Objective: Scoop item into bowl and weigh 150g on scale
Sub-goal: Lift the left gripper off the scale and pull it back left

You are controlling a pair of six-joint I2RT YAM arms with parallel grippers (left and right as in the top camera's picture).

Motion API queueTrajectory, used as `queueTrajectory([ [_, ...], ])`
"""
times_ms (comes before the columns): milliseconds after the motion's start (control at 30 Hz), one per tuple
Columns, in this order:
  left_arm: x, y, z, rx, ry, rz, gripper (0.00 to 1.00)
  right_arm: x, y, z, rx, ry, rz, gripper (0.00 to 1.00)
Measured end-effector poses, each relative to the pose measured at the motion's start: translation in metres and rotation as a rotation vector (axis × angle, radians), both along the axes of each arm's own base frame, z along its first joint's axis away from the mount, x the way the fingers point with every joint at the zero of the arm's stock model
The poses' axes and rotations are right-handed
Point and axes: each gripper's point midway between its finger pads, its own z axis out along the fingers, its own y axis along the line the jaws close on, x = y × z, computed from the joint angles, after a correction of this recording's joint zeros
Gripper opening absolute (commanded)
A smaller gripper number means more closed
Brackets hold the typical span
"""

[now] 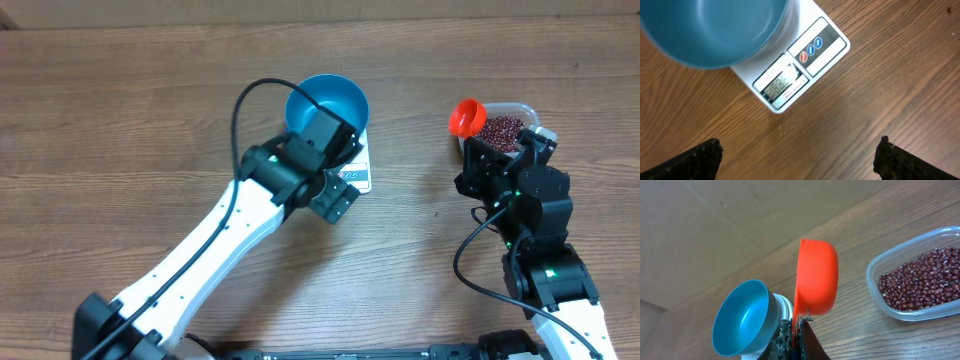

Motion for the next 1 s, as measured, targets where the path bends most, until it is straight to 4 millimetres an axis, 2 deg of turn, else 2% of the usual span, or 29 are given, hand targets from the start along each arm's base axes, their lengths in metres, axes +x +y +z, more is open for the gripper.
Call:
queueTrajectory([
  [267, 0.006, 0.053, 0.028, -0.034, -0.019, 0.061, 1.0, 0.0, 0.0, 0.0, -0.011, -0.003, 0.005, 0.04],
  [433, 0.008, 0.08, 0.044, -0.154, -0.006, 0.028, 1.0, 0.0, 0.0, 0.001, -0.016, -0.007, 0.007, 0.04],
  [600, 0.004, 0.11, 0.049, -0.288, 0.041, 0.002, 1.0, -0.002, 0.002, 0.0, -0.012, 0.01, 0.029, 0.04],
  [733, 0.002, 0.112, 0.055, -0.353, 0.033, -0.039, 1.0, -0.003, -0.006, 0.007, 0.005, 0.05, 0.028, 0.03],
  [867, 0.006, 0.111, 0.055, -0.306, 0.011, -0.021, 1.0, -0.003, -0.02, 0.017, 0.031, 0.114, 0.008, 0.04],
  [1000, 0.012, 0.106, 0.055, -0.26, -0.015, 0.018, 1.0, -0.006, -0.033, 0.016, 0.06, 0.235, -0.021, 0.04],
])
